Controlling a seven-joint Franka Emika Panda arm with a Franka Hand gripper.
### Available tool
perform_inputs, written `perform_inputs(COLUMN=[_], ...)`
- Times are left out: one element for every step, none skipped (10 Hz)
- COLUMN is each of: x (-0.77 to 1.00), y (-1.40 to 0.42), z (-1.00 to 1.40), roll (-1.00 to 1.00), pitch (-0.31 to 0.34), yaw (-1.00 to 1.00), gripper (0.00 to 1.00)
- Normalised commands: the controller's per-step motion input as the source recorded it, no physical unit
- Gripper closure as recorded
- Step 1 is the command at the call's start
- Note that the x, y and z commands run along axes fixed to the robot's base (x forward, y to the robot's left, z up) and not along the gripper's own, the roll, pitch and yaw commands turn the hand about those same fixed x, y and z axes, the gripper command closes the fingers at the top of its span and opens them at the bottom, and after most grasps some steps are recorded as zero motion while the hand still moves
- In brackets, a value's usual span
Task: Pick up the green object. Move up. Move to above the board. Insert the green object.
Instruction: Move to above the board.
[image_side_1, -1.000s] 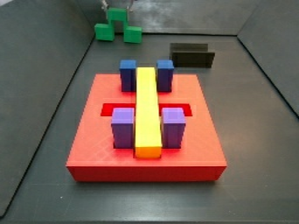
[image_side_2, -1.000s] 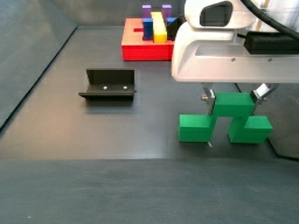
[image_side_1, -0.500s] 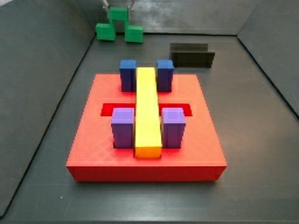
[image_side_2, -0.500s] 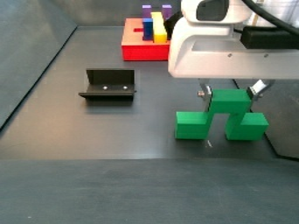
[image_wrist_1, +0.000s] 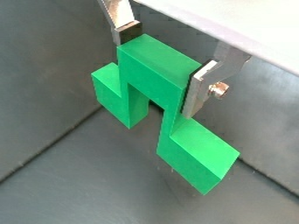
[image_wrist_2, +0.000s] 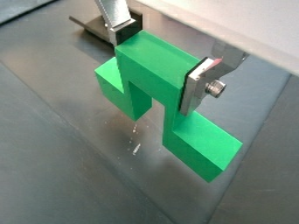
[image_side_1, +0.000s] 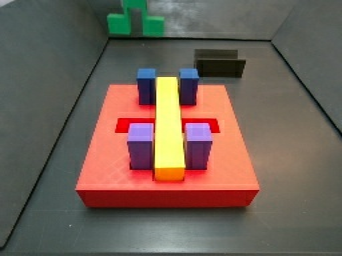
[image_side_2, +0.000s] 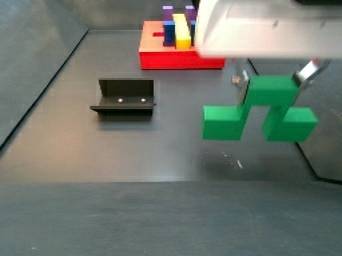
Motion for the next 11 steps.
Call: perform_inputs(x=[0.0, -0.01, -0.07, -0.04, 0.03, 0.04, 0.03, 0.02, 0.32, 0.32, 0.32], y=[0.0, 0.01, 0.0, 0.0, 0.01, 0.01, 0.01, 0.0, -1.4, -1.4, -1.4], z=[1.4, 1.4, 1.4, 1.4, 0.97, 0.74, 0.44, 0.22, 0.14, 0.13, 0.13], roll=[0.0, -0.04, -0.01, 0.03, 0.0, -0.01, 0.01, 0.01, -0.07, -0.04, -0.03], pitch=[0.0, -0.002, 0.025, 0.008, 0.057, 0.085, 0.085, 0.059, 0.197, 0.182, 0.127], yaw=[0.0, 0.0, 0.0, 0.01, 0.0, 0.0, 0.0, 0.01, 0.15, 0.15, 0.09], gripper=[1.0, 1.0, 1.0, 1.0, 1.0, 1.0, 1.0, 1.0, 1.0, 1.0, 1.0])
